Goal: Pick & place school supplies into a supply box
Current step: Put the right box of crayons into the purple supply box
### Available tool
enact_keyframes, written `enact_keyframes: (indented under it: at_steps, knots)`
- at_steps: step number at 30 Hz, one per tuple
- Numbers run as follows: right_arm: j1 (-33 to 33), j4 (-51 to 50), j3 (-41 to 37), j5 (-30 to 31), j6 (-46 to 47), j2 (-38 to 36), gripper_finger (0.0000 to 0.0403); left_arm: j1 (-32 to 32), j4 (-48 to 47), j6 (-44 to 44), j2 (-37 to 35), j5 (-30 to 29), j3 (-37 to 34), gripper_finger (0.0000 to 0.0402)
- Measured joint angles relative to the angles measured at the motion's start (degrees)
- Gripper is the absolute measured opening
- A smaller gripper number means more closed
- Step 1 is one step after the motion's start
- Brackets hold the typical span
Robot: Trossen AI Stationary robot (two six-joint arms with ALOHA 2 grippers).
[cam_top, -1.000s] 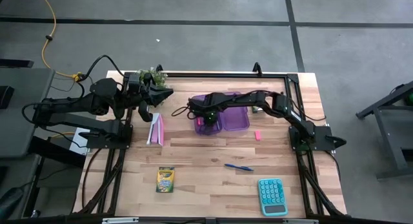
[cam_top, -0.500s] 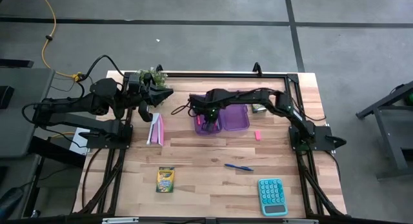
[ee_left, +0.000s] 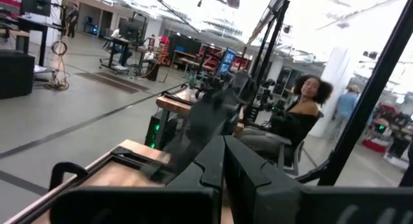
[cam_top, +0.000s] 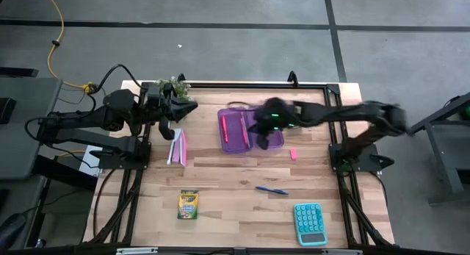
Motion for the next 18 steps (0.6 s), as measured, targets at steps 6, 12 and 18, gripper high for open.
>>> enact_keyframes:
  at_steps: [6, 12, 18]
  knots:
    - [1.4, 24.3, -14.7, -0.4, 0.2, -15.5, 0.0, -0.1, -2.8, 1.7, 0.0, 0.6, 0.0, 0.0]
    - [2.5, 33.7, -20.0, -0.4, 3.6, -22.7, 0.0, -1.4, -0.2, 1.8, -0.1, 1.1, -4.6, 0.0]
    - [3.6, 33.8, -20.3, -0.4, 3.1, -23.7, 0.0, -4.4, 15.6, 0.3, -0.4, -1.7, -15.2, 0.0]
